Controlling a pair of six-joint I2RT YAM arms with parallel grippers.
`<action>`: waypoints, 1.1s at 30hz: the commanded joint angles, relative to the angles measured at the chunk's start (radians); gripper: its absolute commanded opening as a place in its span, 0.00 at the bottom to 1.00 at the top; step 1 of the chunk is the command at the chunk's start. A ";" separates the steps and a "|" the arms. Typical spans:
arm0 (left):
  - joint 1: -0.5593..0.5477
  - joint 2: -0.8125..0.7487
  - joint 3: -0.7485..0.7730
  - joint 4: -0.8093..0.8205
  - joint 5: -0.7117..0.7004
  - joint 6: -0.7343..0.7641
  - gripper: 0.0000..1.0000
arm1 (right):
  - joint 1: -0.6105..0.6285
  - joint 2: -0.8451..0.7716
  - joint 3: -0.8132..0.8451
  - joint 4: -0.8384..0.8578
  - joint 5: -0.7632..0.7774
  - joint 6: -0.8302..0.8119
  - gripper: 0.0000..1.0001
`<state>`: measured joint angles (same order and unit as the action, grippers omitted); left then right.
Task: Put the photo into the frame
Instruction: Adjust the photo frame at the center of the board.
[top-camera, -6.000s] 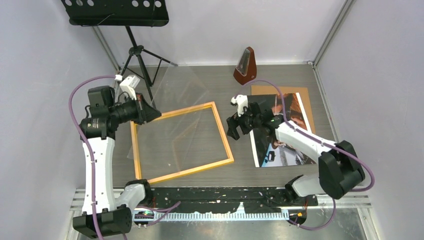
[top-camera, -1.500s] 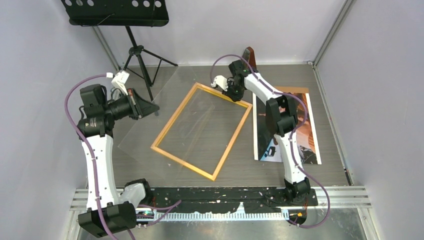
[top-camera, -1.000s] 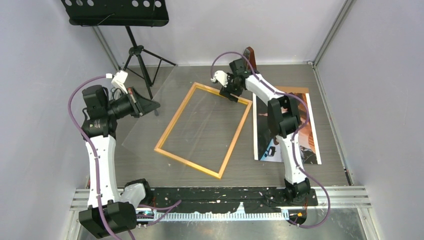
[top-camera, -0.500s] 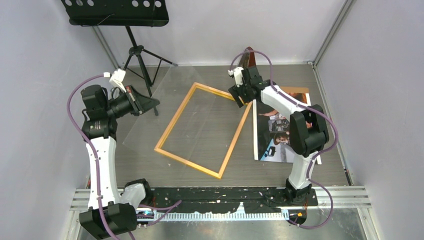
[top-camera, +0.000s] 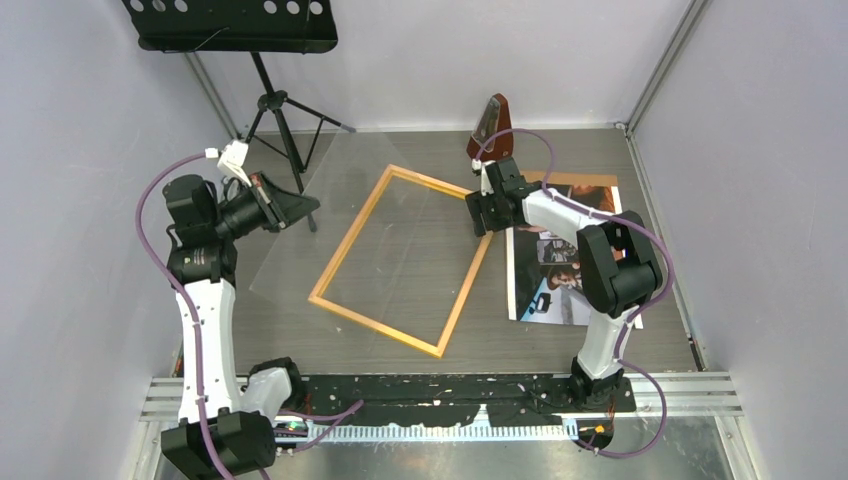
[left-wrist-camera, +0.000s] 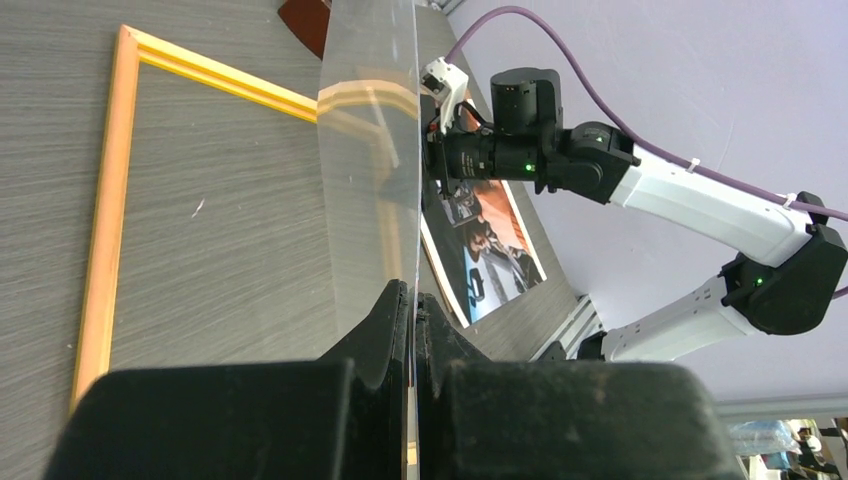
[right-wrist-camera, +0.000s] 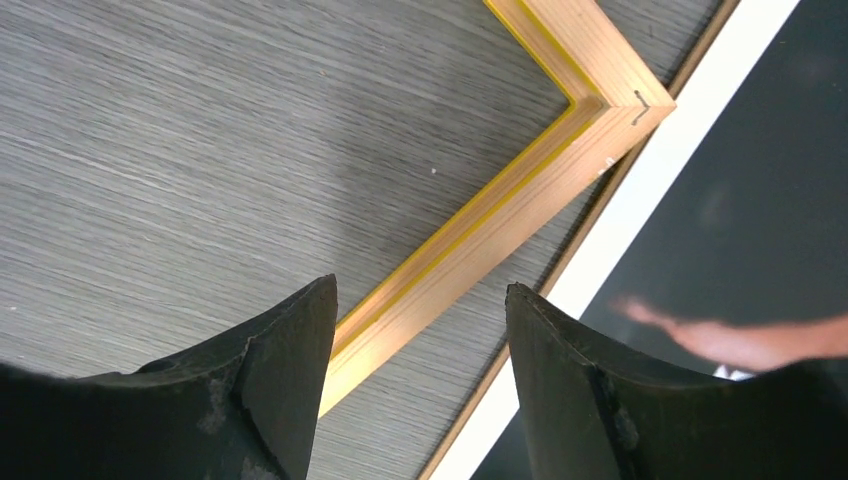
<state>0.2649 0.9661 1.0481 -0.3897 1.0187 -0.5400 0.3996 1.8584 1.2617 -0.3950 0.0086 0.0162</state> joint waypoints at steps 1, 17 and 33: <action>0.005 -0.026 0.005 0.083 -0.002 -0.023 0.00 | 0.000 0.017 0.004 0.046 -0.056 0.062 0.68; -0.005 -0.010 -0.046 0.150 0.007 -0.041 0.00 | -0.018 0.106 0.065 0.023 -0.038 0.043 0.46; -0.049 -0.062 -0.291 0.604 -0.116 -0.394 0.00 | -0.042 0.136 0.158 -0.028 -0.097 -0.029 0.41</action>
<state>0.2371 0.9360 0.7982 0.0162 0.9688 -0.8017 0.3611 2.0033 1.3777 -0.3996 -0.0494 0.0475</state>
